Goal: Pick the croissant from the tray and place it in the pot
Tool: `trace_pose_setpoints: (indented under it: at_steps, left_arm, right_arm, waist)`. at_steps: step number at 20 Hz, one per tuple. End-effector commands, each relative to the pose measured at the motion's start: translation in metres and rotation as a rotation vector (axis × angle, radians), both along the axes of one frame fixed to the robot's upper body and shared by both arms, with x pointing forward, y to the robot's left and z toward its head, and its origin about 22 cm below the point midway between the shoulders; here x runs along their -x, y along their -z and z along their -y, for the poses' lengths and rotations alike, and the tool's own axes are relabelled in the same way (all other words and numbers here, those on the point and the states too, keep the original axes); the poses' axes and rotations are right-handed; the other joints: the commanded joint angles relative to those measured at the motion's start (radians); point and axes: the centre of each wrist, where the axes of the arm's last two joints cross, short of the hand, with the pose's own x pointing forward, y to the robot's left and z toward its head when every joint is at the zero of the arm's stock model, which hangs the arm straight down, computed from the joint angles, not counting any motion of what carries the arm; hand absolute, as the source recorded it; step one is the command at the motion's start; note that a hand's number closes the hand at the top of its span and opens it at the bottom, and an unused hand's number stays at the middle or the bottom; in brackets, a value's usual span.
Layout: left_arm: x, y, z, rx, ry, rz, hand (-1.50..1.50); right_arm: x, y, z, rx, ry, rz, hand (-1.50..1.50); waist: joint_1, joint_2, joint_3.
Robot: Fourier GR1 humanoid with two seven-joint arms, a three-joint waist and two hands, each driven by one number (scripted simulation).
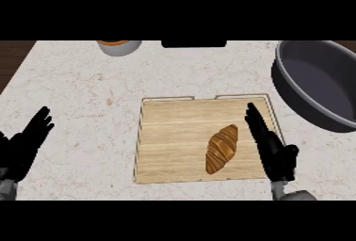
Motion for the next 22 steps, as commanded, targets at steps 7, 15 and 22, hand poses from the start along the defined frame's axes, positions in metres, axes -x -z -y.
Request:
trace_pose_setpoints:
  at_steps: [7, 15, 22]
  left_arm:
    - [-0.038, -0.058, 0.029, 0.038, -0.007, 0.312, 0.0]
    - [-0.045, -0.084, 0.083, 0.101, -0.013, 0.369, 0.0]
    - [-0.049, -0.096, 0.075, 0.086, 0.001, 0.36, 0.0]
  right_arm:
    - [-0.024, -0.066, 0.119, 0.817, 0.065, 0.292, 1.5]
    - [0.012, -0.057, 0.071, 0.544, 0.315, 0.582, -1.5]
    - [0.03, -0.113, 0.056, 0.675, 0.121, 0.386, -1.5]
  waist:
    - [-0.005, 0.018, -0.045]
    - [0.0, 0.026, -0.003]
    - [0.004, 0.027, -0.004]
